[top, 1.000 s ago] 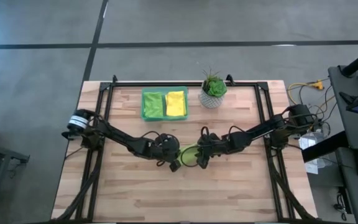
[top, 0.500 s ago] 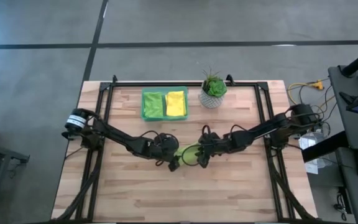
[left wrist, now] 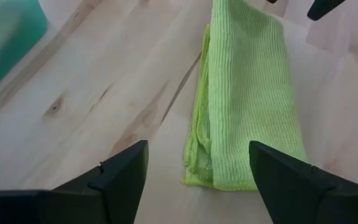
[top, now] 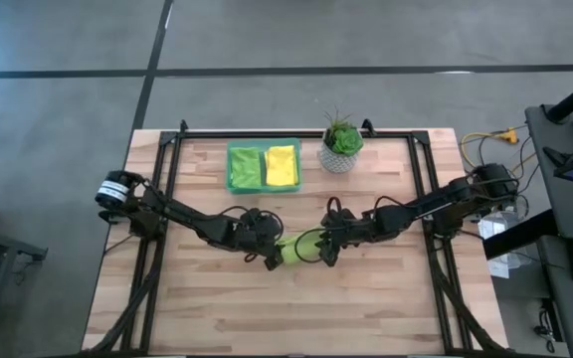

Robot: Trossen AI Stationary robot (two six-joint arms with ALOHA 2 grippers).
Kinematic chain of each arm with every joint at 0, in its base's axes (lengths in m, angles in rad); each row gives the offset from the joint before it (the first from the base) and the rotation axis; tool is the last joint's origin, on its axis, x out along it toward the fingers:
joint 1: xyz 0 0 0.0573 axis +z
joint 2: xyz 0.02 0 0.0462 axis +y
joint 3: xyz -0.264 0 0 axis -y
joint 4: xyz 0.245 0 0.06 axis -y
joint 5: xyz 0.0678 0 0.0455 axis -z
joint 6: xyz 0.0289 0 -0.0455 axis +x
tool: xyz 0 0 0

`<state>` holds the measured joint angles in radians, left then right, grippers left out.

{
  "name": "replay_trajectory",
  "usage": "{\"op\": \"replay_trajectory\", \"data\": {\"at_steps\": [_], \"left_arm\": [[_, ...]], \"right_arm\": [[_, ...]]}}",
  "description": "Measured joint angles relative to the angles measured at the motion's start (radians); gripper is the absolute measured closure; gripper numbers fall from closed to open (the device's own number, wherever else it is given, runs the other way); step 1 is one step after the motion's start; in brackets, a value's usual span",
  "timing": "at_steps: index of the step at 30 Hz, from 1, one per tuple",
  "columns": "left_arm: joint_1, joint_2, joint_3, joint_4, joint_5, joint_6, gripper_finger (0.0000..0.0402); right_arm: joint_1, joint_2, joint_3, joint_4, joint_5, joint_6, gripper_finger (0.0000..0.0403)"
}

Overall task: Fold microfiber towels
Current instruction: Put the folded light green microfiber towel into the light blue bin

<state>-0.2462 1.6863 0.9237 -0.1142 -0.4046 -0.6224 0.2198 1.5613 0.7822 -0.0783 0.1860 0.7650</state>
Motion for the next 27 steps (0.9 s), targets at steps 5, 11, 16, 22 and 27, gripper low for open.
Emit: {"op": "replay_trajectory", "data": {"at_steps": [5,11,16,22,27], "left_arm": [[0.000,-0.005,0.000,-0.001,0.000,0.000,0.0139],[0.000,-0.006,0.000,-0.001,-0.001,-0.001,0.0139],[0.000,-0.008,0.000,0.000,0.000,-0.030,0.0139],[0.004,-0.015,0.000,-0.026,0.010,-0.198,0.0139],[0.018,-0.008,0.000,-0.019,0.107,-0.244,0.0139]], "right_arm": [[0.001,-0.006,0.000,-0.001,0.000,-0.002,0.0248],[0.002,-0.024,0.000,-0.001,0.000,-0.009,0.0248],[0.002,-0.052,0.001,0.000,0.000,-0.045,0.0248],[0.003,-0.084,0.001,0.003,-0.006,-0.077,0.0248],[0.012,-0.073,-0.003,0.065,-0.105,0.144,0.0248]]}}
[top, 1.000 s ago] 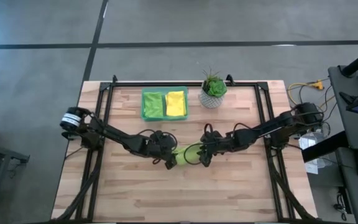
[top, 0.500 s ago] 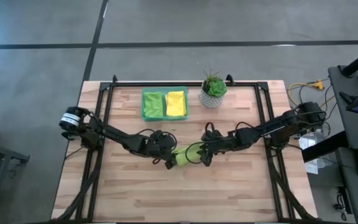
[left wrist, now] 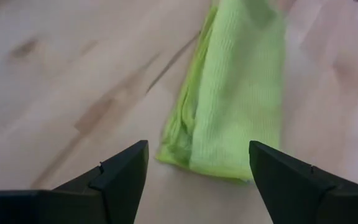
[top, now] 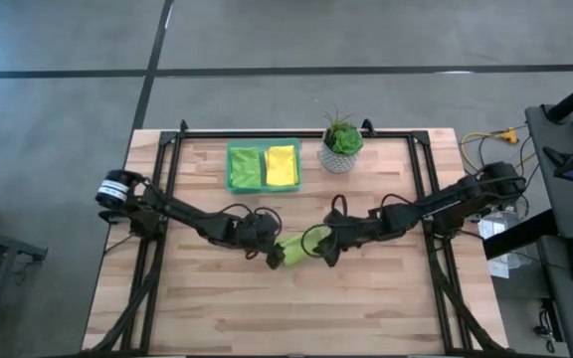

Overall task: Fold microfiber towels
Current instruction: Put the folded light green microfiber towel into the light blue bin

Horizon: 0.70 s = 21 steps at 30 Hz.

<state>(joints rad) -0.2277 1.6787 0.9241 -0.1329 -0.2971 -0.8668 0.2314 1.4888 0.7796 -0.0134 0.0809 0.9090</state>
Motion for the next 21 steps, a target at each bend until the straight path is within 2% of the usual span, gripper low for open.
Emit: {"op": "replay_trajectory", "data": {"at_steps": [5,9,15,21], "left_arm": [[0.035,0.031,-0.001,-0.006,0.024,0.009,0.0139],[0.069,0.063,0.002,-0.005,0.015,0.008,0.0139],[0.077,0.114,0.021,-0.005,0.028,0.008,0.0139],[0.052,0.135,0.036,-0.012,0.022,-0.034,0.0139]], "right_arm": [[0.028,0.000,-0.031,0.010,0.021,0.298,0.0248],[0.026,0.014,-0.075,0.009,0.028,0.409,0.0248],[0.035,0.047,-0.104,0.003,0.016,0.440,0.0248],[0.071,0.038,-0.101,-0.007,0.016,0.399,0.0248]]}}
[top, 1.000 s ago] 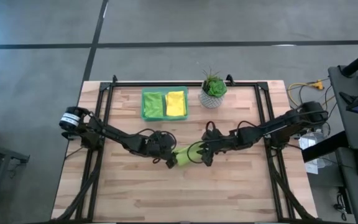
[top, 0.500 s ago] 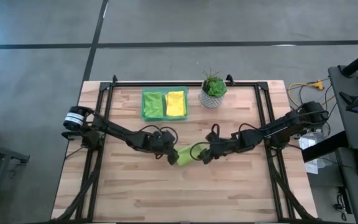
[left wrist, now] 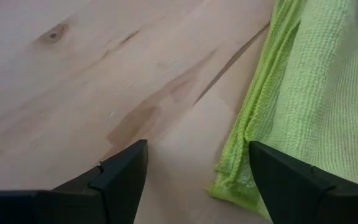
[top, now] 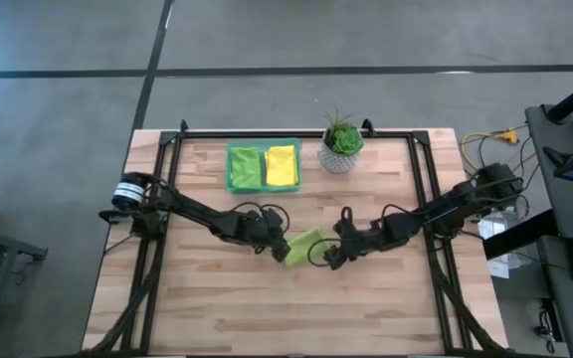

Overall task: Fold microfiber towels
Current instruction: Put the folded light green microfiber towel into the light blue bin

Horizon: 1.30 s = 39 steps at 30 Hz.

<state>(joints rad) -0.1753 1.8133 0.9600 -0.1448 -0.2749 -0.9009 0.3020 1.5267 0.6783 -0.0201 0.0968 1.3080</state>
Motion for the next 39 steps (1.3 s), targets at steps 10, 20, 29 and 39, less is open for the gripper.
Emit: {"op": "replay_trajectory", "data": {"at_steps": [10,20,29,39], "left_arm": [[-0.087,0.001,0.010,0.020,0.023,-0.126,0.0139],[-0.114,-0.030,0.011,0.019,0.003,-0.166,0.0140],[-0.082,0.050,0.027,0.015,-0.020,-0.141,0.0140],[-0.127,0.141,0.157,0.028,0.008,-0.136,0.0140]], "right_arm": [[0.120,-0.025,0.000,-0.027,-0.003,0.014,0.0248],[0.191,-0.020,-0.011,0.090,0.064,0.275,0.0248],[0.124,0.101,-0.050,0.091,0.113,0.442,0.0248],[0.062,0.190,-0.062,0.337,0.173,0.448,0.0238]]}}
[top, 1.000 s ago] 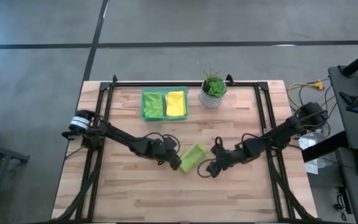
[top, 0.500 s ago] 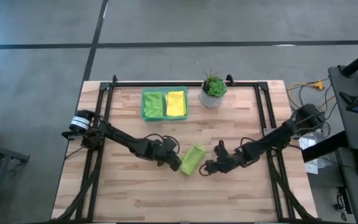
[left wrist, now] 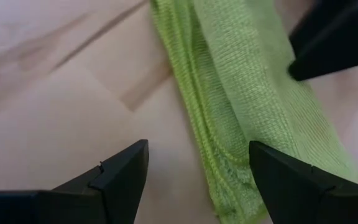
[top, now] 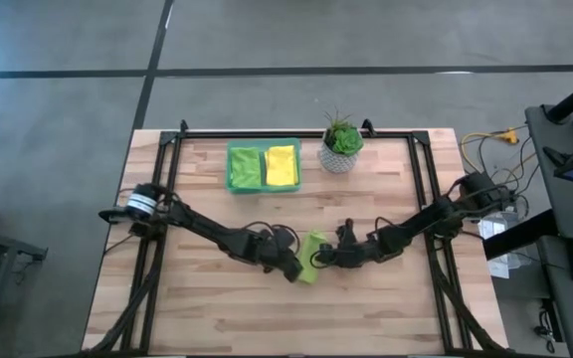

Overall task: Fold microfiber towels
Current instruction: Put the folded light green microfiber towel into the light blue bin

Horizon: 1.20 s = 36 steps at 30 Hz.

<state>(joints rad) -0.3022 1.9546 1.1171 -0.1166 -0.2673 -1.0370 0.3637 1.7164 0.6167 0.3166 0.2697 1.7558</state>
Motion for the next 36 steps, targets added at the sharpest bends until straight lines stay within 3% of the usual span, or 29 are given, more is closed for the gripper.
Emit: {"op": "replay_trajectory", "data": {"at_steps": [10,19,25,28,36], "left_arm": [[-0.007,0.009,0.017,0.008,0.033,-0.003,0.0140],[-0.007,0.009,0.015,0.010,0.061,-0.010,0.0140],[-0.007,-0.001,0.021,-0.054,0.068,-0.102,0.0141],[-0.014,-0.042,0.016,-0.207,0.030,-0.144,0.0157],[-0.009,0.014,0.012,-0.153,0.038,-0.139,0.0242]], "right_arm": [[-0.021,0.000,-0.011,0.016,0.024,-0.012,0.0199],[-0.046,0.000,-0.011,0.016,0.044,-0.061,0.0199],[-0.055,0.000,-0.011,0.015,0.046,-0.089,0.0210],[-0.055,0.001,-0.011,0.011,0.045,-0.092,0.0211],[-0.055,0.002,-0.006,0.006,0.039,-0.102,0.0211]]}}
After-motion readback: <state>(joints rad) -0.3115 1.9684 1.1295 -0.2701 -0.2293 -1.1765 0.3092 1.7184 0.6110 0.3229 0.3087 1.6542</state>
